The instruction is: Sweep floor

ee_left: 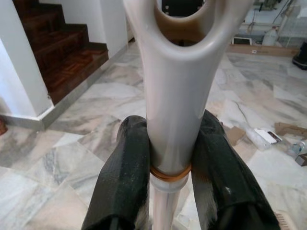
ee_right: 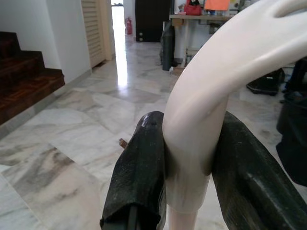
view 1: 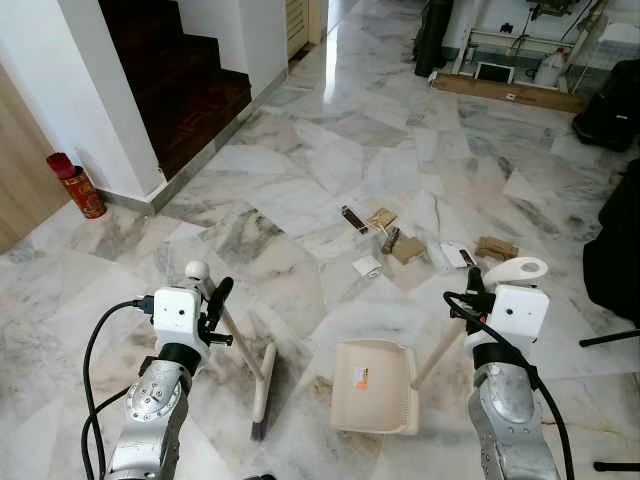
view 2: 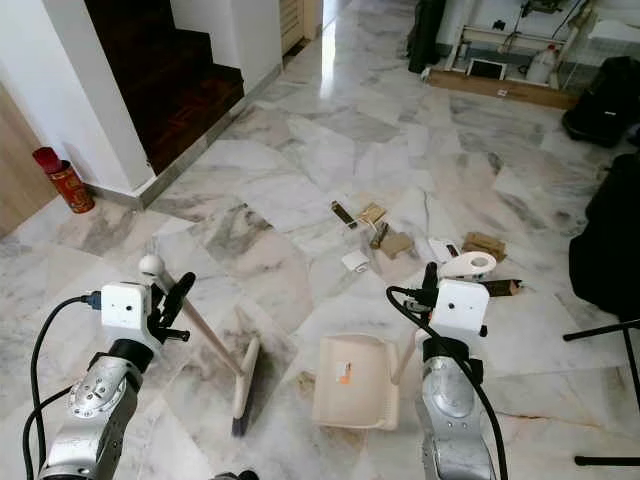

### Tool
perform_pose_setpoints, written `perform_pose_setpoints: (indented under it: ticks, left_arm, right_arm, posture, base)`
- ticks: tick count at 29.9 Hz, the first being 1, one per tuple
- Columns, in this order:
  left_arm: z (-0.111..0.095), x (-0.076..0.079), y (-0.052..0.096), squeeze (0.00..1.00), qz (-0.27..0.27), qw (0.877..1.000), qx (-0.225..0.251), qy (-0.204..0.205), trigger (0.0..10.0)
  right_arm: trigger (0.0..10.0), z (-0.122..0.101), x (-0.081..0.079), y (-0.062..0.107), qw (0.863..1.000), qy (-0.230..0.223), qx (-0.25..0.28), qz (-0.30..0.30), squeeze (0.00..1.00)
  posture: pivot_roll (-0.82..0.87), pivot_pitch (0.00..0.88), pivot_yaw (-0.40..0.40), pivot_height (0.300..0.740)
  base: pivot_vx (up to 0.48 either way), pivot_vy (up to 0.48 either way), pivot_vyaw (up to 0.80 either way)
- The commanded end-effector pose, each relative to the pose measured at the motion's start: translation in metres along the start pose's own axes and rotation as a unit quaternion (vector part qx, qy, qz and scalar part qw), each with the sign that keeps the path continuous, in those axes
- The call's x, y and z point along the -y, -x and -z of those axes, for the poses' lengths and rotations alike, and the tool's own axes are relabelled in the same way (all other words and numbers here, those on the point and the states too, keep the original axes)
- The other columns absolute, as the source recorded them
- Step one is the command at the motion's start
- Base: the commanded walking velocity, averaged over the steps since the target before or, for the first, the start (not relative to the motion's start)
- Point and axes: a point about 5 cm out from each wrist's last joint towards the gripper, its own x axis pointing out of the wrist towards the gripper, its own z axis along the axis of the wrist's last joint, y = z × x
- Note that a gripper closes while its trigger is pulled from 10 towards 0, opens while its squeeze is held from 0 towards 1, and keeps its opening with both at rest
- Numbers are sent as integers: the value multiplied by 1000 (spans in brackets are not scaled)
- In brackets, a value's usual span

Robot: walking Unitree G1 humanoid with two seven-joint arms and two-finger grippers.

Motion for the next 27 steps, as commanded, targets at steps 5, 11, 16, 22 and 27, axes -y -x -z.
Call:
perform_pose_setpoints:
  ticks: [5, 11, 16, 22, 27]
  left_arm:
    - [-11, 0, -4, 0, -2, 999, 27, -17, 10000]
    - [-11, -1, -3, 0, -1, 1000, 24, -18, 10000]
    - [-11, -2, -4, 0, -1, 1000, 24, -19, 10000]
    - [-12, -3, -4, 0, -2, 1000, 25, -19, 10000]
    - [-12, -3, -5, 0, 0, 1000, 26, -18, 10000]
  right_arm:
    - [10000, -11, -1, -7, 1000, -8, 30, -6, 0]
    - [10000, -10, -3, -5, 1000, -13, 28, -7, 0]
    - [10000, -8, -6, -3, 999, -15, 25, -14, 0]
    - [10000, -7, -5, -3, 1000, -15, 22, -12, 0]
    - [10000, -8, -8, -4, 1000, -16, 22, -16, 0]
  posture:
    - [-16, 98, -10, 740]
    - [-16, 107, -7, 740]
    - [-18, 110, -7, 740]
    - [-17, 107, -7, 740]
    - [-17, 102, -8, 740]
  base:
    - [0, 0, 0]
    - [0, 0, 0]
    - [145, 0, 0]
    - [242, 0, 0]
    - [251, 0, 0]
